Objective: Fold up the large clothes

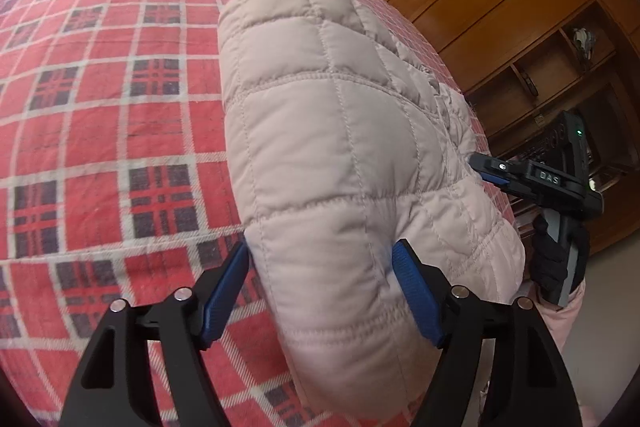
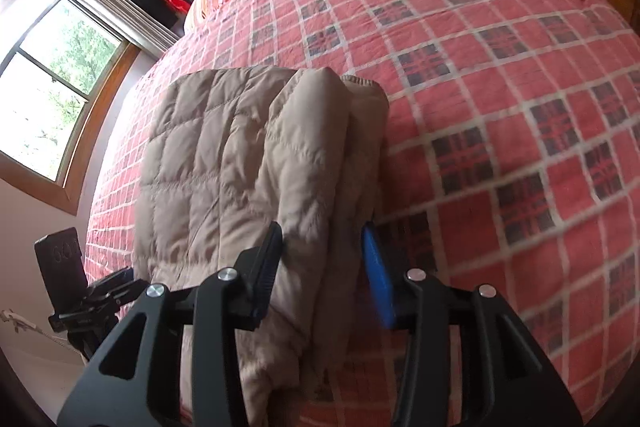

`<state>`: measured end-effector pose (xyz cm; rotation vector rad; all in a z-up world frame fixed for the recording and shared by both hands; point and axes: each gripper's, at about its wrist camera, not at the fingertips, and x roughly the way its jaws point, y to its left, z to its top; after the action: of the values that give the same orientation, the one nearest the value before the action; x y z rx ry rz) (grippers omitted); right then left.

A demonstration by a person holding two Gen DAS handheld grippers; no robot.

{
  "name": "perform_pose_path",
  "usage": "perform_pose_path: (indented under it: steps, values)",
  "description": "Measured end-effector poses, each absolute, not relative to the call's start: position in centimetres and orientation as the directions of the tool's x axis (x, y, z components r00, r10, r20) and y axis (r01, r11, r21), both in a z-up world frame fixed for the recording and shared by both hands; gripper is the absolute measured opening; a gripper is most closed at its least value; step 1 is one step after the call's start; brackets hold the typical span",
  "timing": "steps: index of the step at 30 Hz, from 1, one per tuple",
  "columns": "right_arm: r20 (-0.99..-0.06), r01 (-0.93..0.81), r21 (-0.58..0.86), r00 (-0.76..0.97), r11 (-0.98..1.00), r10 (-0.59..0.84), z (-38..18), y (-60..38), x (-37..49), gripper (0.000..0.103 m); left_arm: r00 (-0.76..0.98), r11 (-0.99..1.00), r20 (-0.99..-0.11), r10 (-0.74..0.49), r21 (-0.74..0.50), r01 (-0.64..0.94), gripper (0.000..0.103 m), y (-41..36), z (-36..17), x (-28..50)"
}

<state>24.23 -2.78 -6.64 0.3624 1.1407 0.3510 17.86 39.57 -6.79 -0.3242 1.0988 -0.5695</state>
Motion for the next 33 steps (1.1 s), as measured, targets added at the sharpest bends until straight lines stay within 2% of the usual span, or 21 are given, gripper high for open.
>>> perform_pose_path:
  steps: [3, 8, 10, 12, 15, 19, 24, 33]
  values:
    - [-0.777, -0.127, 0.51, 0.358, 0.851, 0.518, -5.8, -3.0, 21.2, 0.042, 0.369, 0.839, -0.755, -0.542, -0.467, 0.279, 0.074, 40.2, -5.8, 15.6]
    - [-0.76, -0.155, 0.535, 0.34, 0.831, 0.553, -6.0, -2.1, 16.5, 0.042, 0.416, 0.872, -0.767, -0.488, -0.407, 0.272, 0.074, 40.3, -4.8, 12.2]
    - [-0.741, -0.157, 0.565, 0.337, 0.81, 0.582, -6.6, -2.1, 15.2, 0.032, 0.436, 0.881, -0.767, -0.471, -0.387, 0.272, 0.074, 40.2, -4.6, 11.4]
    - [-0.71, -0.157, 0.615, 0.316, 0.772, 0.63, -7.2, -2.1, 14.7, 0.015, 0.438, 0.883, -0.769, -0.466, -0.376, 0.28, 0.074, 39.9, -4.5, 11.0]
    - [-0.73, -0.157, 0.586, 0.325, 0.795, 0.602, -8.0, -1.5, 14.1, 0.009, 0.452, 0.899, -0.779, -0.434, -0.338, 0.279, 0.074, 39.7, -4.7, 11.1]
    - [-0.766, -0.106, 0.575, 0.279, 0.811, 0.579, -11.2, -1.0, 13.8, 0.008, 0.457, 0.917, -0.8, -0.39, -0.289, 0.275, 0.075, 39.5, -5.6, 11.9]
    - [-0.752, -0.077, 0.616, 0.24, 0.784, 0.614, -13.5, -1.3, 14.2, 0.008, 0.45, 0.922, -0.812, -0.373, -0.267, 0.281, 0.076, 39.1, -6.6, 12.3]
    - [-0.806, -0.116, 0.53, 0.239, 0.84, 0.542, -11.4, 0.7, 15.0, 0.01, 0.484, 0.935, -0.806, -0.34, -0.236, 0.264, 0.076, 38.8, -6.1, 11.5]
